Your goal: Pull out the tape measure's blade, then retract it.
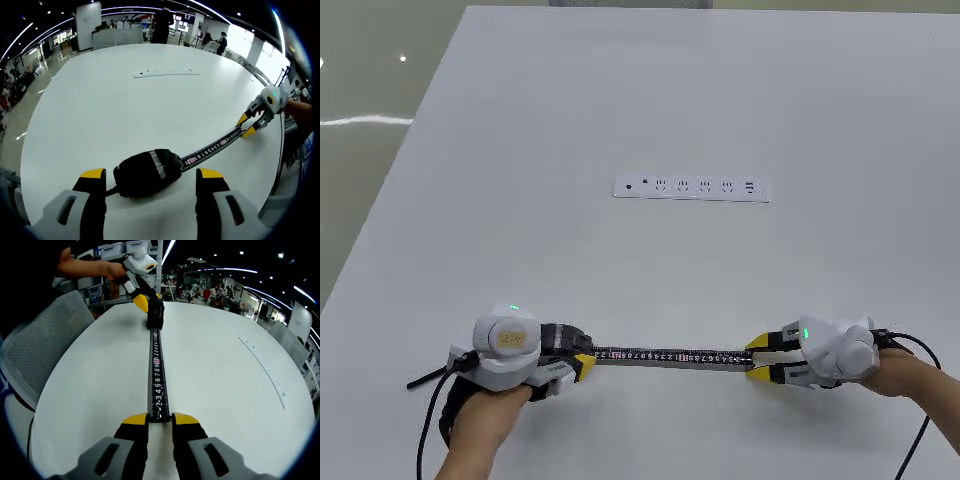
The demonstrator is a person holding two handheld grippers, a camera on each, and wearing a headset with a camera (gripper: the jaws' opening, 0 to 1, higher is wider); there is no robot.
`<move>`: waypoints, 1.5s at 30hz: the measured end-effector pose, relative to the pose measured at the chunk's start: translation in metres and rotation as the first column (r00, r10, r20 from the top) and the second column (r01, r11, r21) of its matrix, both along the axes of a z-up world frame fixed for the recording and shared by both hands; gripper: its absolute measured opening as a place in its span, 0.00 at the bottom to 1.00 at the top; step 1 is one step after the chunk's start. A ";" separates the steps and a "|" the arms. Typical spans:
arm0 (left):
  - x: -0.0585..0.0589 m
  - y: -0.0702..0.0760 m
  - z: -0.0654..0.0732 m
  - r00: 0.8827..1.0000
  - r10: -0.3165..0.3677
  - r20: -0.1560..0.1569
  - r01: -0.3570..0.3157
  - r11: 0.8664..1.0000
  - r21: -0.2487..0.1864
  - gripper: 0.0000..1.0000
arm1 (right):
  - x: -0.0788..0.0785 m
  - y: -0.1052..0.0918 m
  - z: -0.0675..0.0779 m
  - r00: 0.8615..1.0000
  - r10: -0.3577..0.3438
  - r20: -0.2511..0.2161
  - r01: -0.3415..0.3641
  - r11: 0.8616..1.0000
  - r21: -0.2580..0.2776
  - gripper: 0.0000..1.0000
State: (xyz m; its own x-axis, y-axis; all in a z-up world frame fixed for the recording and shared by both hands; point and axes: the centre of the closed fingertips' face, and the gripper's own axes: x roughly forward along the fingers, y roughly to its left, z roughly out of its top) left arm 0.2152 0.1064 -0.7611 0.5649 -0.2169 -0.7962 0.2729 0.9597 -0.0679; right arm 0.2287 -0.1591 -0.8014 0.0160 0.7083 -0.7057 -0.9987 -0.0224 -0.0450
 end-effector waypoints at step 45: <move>0.020 -0.003 -0.010 0.982 0.160 0.101 -0.166 0.985 0.050 0.69 | -0.002 0.000 0.000 0.999 0.034 0.036 -0.034 0.999 -0.025 0.15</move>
State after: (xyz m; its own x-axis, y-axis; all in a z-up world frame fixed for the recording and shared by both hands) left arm 0.2348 0.1036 -0.7715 0.6633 -0.0705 -0.7450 0.1151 0.9933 0.0084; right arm 0.2262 -0.1591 -0.8016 0.0182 0.6913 -0.7224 -0.9951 -0.0578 -0.0804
